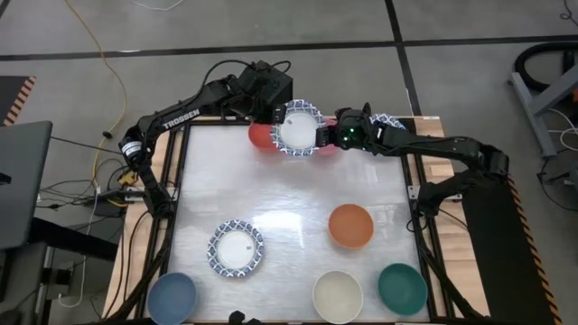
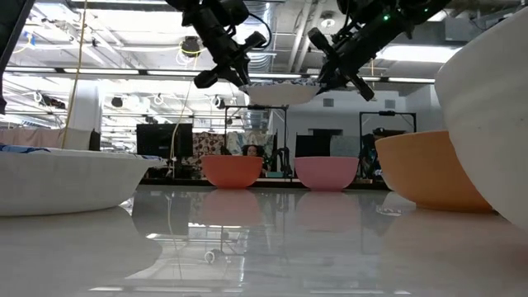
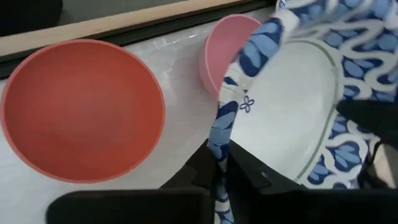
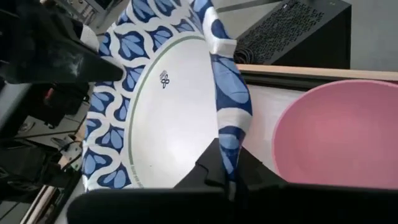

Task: Nest bowls inside each other
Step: Stack the blue patterned bowl on top of the blue patterned bowl

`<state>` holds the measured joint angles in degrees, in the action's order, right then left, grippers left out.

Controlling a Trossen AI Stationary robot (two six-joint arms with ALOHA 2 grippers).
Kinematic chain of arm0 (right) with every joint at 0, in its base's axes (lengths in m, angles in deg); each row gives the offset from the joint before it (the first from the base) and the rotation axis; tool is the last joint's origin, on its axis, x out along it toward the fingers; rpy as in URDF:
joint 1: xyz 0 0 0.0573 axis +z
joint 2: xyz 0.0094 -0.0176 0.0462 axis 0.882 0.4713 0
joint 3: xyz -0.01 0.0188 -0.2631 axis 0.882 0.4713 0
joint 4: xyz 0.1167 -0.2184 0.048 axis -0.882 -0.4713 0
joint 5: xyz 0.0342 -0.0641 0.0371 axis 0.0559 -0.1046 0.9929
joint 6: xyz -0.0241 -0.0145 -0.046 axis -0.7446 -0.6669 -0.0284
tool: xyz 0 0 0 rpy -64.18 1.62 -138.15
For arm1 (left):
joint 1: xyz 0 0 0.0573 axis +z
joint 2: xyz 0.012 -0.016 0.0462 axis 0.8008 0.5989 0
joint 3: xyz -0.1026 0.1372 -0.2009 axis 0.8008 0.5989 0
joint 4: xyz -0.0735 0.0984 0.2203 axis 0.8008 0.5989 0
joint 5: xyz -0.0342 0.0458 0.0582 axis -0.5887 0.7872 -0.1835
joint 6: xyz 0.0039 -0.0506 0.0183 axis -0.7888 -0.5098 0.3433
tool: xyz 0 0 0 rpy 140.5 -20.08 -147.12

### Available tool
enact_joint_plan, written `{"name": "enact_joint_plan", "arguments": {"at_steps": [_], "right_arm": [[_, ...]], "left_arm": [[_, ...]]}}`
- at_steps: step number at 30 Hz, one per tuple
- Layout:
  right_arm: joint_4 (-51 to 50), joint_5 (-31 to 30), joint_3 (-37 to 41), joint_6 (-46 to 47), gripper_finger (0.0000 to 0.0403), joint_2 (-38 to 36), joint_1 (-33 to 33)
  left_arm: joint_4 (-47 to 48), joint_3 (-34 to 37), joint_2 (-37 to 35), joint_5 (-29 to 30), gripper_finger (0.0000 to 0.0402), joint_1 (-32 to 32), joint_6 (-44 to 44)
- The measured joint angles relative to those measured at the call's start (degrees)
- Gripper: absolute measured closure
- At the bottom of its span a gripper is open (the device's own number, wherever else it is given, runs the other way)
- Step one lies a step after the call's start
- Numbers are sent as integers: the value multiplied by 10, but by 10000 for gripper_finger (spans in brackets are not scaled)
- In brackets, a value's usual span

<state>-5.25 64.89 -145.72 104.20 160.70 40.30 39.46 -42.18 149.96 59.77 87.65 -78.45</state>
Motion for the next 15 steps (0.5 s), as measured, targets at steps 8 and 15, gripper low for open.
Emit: {"name": "enact_joint_plan", "arguments": {"at_steps": [8,15], "right_arm": [[-4,8,-2,8,396,0,1],[-6,20,-2,40,397,0,-17]], "left_arm": [[-18,0,0,0,286,-9,30],[-18,0,0,-32,192,-4,27]]}}
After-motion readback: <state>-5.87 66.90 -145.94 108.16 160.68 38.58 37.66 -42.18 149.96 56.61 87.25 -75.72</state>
